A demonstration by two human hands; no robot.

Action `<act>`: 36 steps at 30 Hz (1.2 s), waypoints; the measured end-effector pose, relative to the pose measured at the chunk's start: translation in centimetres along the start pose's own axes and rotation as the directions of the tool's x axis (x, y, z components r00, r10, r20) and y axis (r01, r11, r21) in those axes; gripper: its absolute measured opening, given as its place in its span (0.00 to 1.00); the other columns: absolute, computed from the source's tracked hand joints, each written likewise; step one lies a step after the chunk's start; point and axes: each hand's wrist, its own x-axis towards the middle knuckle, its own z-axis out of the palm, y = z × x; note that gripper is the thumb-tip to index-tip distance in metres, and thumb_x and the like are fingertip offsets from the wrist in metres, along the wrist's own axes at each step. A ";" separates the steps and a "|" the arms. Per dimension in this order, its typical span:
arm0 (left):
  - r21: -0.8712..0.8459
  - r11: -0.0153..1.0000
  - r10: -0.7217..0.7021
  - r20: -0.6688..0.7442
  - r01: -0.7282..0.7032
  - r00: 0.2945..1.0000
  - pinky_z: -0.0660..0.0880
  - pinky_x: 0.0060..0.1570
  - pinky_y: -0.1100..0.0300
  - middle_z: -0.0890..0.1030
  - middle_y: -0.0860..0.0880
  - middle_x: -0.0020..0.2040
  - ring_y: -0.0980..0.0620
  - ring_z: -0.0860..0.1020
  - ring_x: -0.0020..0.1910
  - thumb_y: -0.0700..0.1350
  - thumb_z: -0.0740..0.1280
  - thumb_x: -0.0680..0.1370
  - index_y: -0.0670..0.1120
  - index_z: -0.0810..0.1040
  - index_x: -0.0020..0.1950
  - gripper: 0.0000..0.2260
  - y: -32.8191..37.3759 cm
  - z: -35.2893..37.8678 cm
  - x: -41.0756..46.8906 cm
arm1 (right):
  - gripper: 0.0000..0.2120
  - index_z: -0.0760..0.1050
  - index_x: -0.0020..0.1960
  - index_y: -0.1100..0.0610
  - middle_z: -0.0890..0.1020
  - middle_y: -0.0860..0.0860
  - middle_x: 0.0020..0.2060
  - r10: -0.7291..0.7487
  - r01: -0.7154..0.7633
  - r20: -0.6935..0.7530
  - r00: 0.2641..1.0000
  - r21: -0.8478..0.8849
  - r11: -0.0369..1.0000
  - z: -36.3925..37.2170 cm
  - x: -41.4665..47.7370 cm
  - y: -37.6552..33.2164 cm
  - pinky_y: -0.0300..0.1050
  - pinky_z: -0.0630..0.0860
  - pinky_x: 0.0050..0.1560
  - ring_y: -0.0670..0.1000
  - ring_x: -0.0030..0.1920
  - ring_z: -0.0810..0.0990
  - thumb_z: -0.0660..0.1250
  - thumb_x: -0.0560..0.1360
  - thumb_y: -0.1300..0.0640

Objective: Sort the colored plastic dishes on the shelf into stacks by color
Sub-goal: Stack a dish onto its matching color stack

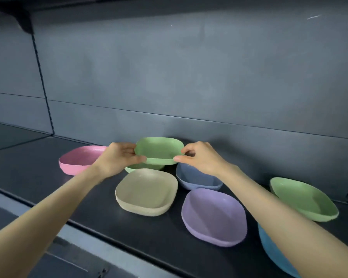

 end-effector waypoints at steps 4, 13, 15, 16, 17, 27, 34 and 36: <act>-0.020 0.998 -0.053 -0.012 0.052 0.999 0.78 0.47 0.68 0.85 0.55 0.41 0.58 0.83 0.43 0.38 0.75 0.70 0.49 0.81 0.46 0.09 -2.4 -1.2 3.1 | 0.19 0.81 0.49 0.58 0.82 0.57 0.40 -0.011 0.012 0.069 0.998 -0.011 1.000 1.8 4.0 0.4 0.44 0.69 0.39 0.50 0.37 0.73 0.71 0.70 0.43; 0.109 0.990 -0.104 0.128 0.090 0.986 0.74 0.62 0.55 0.84 0.49 0.52 0.53 0.82 0.52 0.45 0.75 0.71 0.40 0.78 0.59 0.19 -7.2 -2.9 6.5 | 0.16 0.83 0.44 0.58 0.84 0.54 0.42 0.061 -0.044 0.228 0.972 -0.080 0.996 4.8 8.5 0.3 0.48 0.74 0.48 0.52 0.42 0.78 0.73 0.69 0.44; 0.170 0.983 -0.100 0.175 0.070 0.979 0.74 0.61 0.52 0.84 0.49 0.52 0.53 0.82 0.52 0.52 0.76 0.69 0.40 0.76 0.62 0.27 -8.1 -3.3 7.1 | 0.16 0.83 0.44 0.58 0.84 0.53 0.42 0.090 -0.073 0.217 0.972 -0.089 0.993 5.0 8.6 0.1 0.49 0.75 0.50 0.53 0.45 0.80 0.74 0.69 0.45; 0.213 0.976 -0.096 0.195 0.053 0.976 0.75 0.60 0.50 0.84 0.50 0.51 0.54 0.81 0.50 0.56 0.76 0.67 0.40 0.77 0.61 0.29 -8.3 -3.5 7.1 | 0.16 0.83 0.44 0.58 0.84 0.54 0.42 0.099 -0.081 0.210 0.973 -0.093 0.992 5.2 8.6 0.1 0.49 0.75 0.49 0.53 0.44 0.79 0.74 0.69 0.45; 0.253 0.967 -0.087 0.207 0.033 0.974 0.75 0.59 0.49 0.83 0.52 0.48 0.56 0.80 0.46 0.61 0.75 0.65 0.40 0.78 0.57 0.30 -8.6 -3.6 7.2 | 0.15 0.83 0.44 0.59 0.84 0.54 0.42 0.109 -0.092 0.199 0.974 -0.097 0.991 5.5 8.6 0.0 0.49 0.75 0.47 0.52 0.42 0.78 0.73 0.70 0.46; 0.371 0.927 -0.053 0.271 -0.054 0.961 0.75 0.52 0.53 0.84 0.45 0.45 0.46 0.80 0.46 0.56 0.71 0.72 0.42 0.80 0.48 0.17 -8.0 -4.1 8.0 | 0.22 0.79 0.48 0.62 0.81 0.59 0.40 0.216 -0.191 0.117 0.969 -0.192 0.963 7.2 8.8 0.0 0.46 0.71 0.44 0.53 0.39 0.72 0.66 0.74 0.42; 0.487 0.871 -0.087 0.291 -0.069 0.953 0.67 0.40 0.53 0.70 0.45 0.34 0.47 0.68 0.36 0.57 0.63 0.78 0.36 0.73 0.43 0.23 -7.9 -3.8 8.4 | 0.23 0.76 0.56 0.65 0.80 0.62 0.46 0.247 -0.202 0.162 0.955 -0.252 0.946 7.7 9.2 -0.4 0.48 0.73 0.49 0.60 0.44 0.74 0.59 0.78 0.44; 0.501 0.861 -0.076 0.290 -0.084 0.954 0.66 0.41 0.55 0.71 0.47 0.35 0.47 0.69 0.38 0.55 0.62 0.79 0.41 0.73 0.44 0.17 -7.7 -3.7 8.0 | 0.21 0.77 0.55 0.63 0.81 0.59 0.44 0.246 -0.197 0.164 0.955 -0.266 0.943 7.7 9.1 -0.5 0.48 0.73 0.49 0.55 0.43 0.74 0.59 0.79 0.45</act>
